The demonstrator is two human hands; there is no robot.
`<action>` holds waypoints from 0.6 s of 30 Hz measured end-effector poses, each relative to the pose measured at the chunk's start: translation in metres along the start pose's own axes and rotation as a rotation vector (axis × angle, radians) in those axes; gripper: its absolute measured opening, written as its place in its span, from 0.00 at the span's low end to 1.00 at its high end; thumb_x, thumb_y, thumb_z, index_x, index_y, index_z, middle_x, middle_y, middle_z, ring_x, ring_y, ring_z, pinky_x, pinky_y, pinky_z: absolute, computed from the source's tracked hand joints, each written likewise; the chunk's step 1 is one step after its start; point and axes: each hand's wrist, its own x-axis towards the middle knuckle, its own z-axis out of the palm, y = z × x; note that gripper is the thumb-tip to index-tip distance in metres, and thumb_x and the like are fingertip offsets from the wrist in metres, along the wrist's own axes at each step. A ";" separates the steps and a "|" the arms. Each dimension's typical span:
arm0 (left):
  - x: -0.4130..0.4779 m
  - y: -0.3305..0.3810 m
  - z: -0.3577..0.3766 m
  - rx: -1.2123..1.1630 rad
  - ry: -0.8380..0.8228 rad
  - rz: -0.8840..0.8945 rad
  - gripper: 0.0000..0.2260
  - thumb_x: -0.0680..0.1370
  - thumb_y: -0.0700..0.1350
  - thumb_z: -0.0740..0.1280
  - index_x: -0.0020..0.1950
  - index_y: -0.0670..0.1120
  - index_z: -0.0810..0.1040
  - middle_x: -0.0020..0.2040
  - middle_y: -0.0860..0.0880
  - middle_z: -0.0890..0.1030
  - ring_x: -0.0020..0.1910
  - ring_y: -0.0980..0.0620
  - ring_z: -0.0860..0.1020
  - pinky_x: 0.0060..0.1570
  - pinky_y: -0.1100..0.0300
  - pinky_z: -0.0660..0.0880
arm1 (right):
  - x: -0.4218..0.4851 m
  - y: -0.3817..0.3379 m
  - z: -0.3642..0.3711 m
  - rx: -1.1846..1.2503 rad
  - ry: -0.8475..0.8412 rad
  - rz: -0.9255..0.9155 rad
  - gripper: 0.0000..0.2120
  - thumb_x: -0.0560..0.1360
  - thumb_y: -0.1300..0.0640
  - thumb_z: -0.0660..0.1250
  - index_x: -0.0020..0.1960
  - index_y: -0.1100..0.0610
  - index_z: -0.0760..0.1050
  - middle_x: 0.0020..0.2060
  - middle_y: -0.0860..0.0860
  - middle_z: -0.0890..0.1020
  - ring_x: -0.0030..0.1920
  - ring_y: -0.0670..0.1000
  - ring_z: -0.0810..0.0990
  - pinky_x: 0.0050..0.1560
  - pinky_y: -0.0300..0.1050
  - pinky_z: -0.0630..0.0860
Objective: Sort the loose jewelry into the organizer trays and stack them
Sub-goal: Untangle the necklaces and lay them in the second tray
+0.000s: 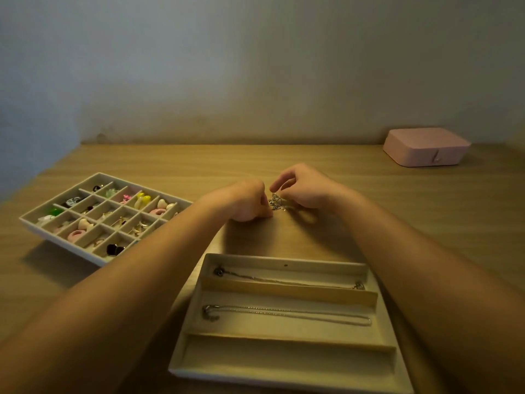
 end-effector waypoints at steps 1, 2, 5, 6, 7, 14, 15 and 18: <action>-0.003 0.002 -0.001 0.015 0.010 0.030 0.09 0.80 0.48 0.69 0.53 0.44 0.83 0.48 0.46 0.83 0.49 0.46 0.79 0.46 0.58 0.73 | -0.003 -0.003 -0.001 0.007 -0.008 -0.014 0.16 0.75 0.70 0.62 0.50 0.52 0.83 0.44 0.50 0.82 0.40 0.46 0.79 0.40 0.39 0.75; -0.008 0.004 -0.002 0.007 0.031 0.060 0.06 0.80 0.46 0.69 0.50 0.44 0.82 0.46 0.46 0.82 0.46 0.46 0.78 0.44 0.58 0.71 | -0.007 -0.006 -0.001 0.031 -0.019 -0.025 0.19 0.75 0.71 0.61 0.54 0.53 0.82 0.45 0.49 0.81 0.43 0.46 0.79 0.41 0.37 0.75; -0.021 0.007 -0.012 -0.195 0.076 0.120 0.06 0.78 0.39 0.70 0.43 0.46 0.77 0.40 0.46 0.80 0.39 0.48 0.78 0.40 0.52 0.77 | -0.023 -0.017 -0.004 0.176 -0.065 -0.089 0.23 0.73 0.76 0.59 0.55 0.55 0.81 0.48 0.52 0.84 0.50 0.48 0.80 0.47 0.38 0.77; -0.026 0.010 -0.018 -0.277 0.086 0.126 0.06 0.78 0.38 0.70 0.42 0.46 0.77 0.39 0.46 0.80 0.37 0.49 0.79 0.39 0.52 0.79 | -0.029 -0.019 -0.006 0.220 -0.080 -0.104 0.23 0.72 0.77 0.58 0.53 0.55 0.81 0.49 0.55 0.85 0.51 0.49 0.80 0.50 0.41 0.77; -0.030 0.012 -0.024 -0.351 0.101 0.130 0.05 0.78 0.38 0.71 0.43 0.46 0.78 0.38 0.47 0.81 0.36 0.51 0.79 0.38 0.55 0.80 | -0.033 -0.021 -0.008 0.258 -0.092 -0.109 0.22 0.71 0.77 0.58 0.53 0.56 0.81 0.51 0.58 0.85 0.52 0.50 0.80 0.52 0.45 0.76; -0.074 0.033 -0.069 -0.782 0.076 0.145 0.04 0.81 0.39 0.66 0.53 0.42 0.80 0.41 0.44 0.81 0.37 0.51 0.79 0.36 0.61 0.76 | -0.056 -0.040 -0.023 0.473 -0.157 -0.117 0.12 0.78 0.65 0.60 0.55 0.61 0.80 0.44 0.51 0.85 0.48 0.50 0.84 0.60 0.54 0.73; -0.079 0.035 -0.072 -0.832 0.066 0.153 0.05 0.81 0.38 0.64 0.52 0.42 0.80 0.41 0.45 0.80 0.36 0.51 0.78 0.36 0.61 0.74 | -0.060 -0.044 -0.026 0.503 -0.154 -0.120 0.12 0.79 0.63 0.59 0.54 0.60 0.80 0.43 0.51 0.85 0.48 0.50 0.84 0.60 0.54 0.72; -0.092 0.040 -0.080 -0.878 0.067 0.172 0.08 0.82 0.38 0.61 0.50 0.43 0.80 0.37 0.47 0.77 0.33 0.53 0.74 0.35 0.60 0.71 | -0.074 -0.054 -0.035 0.556 -0.131 -0.145 0.09 0.81 0.59 0.60 0.52 0.60 0.79 0.38 0.51 0.82 0.45 0.51 0.83 0.60 0.55 0.75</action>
